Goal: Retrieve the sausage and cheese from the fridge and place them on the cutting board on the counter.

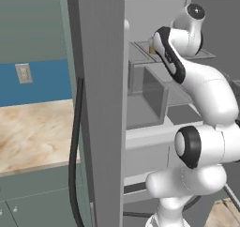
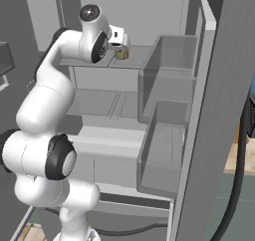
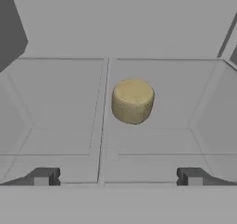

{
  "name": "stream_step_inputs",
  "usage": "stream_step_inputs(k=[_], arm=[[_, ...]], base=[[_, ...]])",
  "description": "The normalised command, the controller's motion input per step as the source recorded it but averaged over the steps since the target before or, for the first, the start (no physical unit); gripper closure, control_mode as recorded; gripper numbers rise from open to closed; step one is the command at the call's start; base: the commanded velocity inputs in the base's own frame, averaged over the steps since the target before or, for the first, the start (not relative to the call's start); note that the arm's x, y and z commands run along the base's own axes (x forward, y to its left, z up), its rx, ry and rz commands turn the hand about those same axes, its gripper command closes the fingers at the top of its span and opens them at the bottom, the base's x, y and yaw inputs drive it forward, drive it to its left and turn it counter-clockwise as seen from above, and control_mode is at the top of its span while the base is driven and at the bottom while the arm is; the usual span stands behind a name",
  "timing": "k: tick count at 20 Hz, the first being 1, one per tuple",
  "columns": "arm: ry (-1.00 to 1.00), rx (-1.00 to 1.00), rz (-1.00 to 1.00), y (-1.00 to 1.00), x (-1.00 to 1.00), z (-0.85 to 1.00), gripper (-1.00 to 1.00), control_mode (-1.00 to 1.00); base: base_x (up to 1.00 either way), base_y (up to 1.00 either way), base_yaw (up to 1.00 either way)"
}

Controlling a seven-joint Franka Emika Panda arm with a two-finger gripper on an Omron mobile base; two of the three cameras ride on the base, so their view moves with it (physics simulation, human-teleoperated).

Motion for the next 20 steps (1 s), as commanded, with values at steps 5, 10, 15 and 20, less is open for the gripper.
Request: stream_step_inputs(k=[5, 10, 15, 20], arm=[[0.12, 0.0, 0.0, -0.05, 0.38, -0.03, -1.0, -1.0], [0.15, 0.0, 0.0, -0.08, 0.38, -0.03, -1.0, -1.0], [0.07, 0.0, 0.0, -0.02, 0.26, -0.01, -1.0, -1.0], [0.01, 0.0, 0.0, 0.0, 0.27, -0.08, -1.0, -1.0]], base=[[0.0, 0.0, 0.0], [0.0, 0.0, 0.0], [0.0, 0.0, 0.0], [0.0, 0.0, 0.0]])
